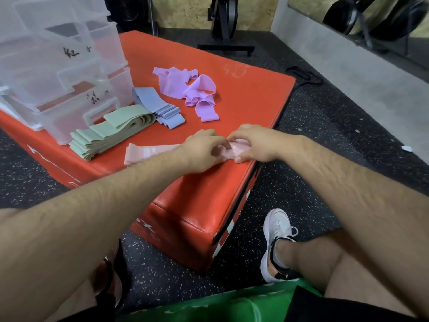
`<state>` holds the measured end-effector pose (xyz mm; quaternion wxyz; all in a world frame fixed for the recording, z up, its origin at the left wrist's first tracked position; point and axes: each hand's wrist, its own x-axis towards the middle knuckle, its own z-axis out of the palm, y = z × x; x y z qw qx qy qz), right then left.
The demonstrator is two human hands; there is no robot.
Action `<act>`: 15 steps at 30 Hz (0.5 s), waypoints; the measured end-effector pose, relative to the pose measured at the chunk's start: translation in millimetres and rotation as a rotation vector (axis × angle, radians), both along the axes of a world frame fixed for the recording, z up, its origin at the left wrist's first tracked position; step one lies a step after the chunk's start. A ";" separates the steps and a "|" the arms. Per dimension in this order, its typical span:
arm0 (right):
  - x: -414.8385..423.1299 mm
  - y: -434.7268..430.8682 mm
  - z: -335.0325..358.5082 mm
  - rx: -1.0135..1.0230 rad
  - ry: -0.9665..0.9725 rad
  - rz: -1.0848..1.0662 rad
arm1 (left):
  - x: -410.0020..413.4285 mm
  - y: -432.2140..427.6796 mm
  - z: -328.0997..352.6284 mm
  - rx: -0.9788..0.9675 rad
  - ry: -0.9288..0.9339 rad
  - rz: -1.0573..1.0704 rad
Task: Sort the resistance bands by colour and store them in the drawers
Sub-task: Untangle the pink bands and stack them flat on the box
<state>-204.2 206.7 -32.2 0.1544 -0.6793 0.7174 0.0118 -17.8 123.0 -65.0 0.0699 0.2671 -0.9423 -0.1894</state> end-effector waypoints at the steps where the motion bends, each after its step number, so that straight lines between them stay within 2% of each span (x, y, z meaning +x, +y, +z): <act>1: -0.9 0.0 -0.7 -0.001 -0.010 -0.009 | -1.4 -2.1 -0.5 0.011 -0.004 -0.007; 4: -1.0 0.8 1.4 0.021 -0.090 -0.102 | -2.4 -6.0 -2.0 0.033 -0.018 -0.021; 6: 0.3 1.4 7.9 0.015 -0.183 -0.259 | -1.2 -4.9 -3.9 -0.004 0.021 -0.020; 10: -1.2 0.6 11.0 -0.007 -0.339 -0.591 | 0.8 3.0 -1.2 -0.270 0.056 -0.007; 15: 9.2 0.7 3.6 0.003 -0.476 -0.683 | 7.3 5.5 -2.7 -0.135 0.071 -0.029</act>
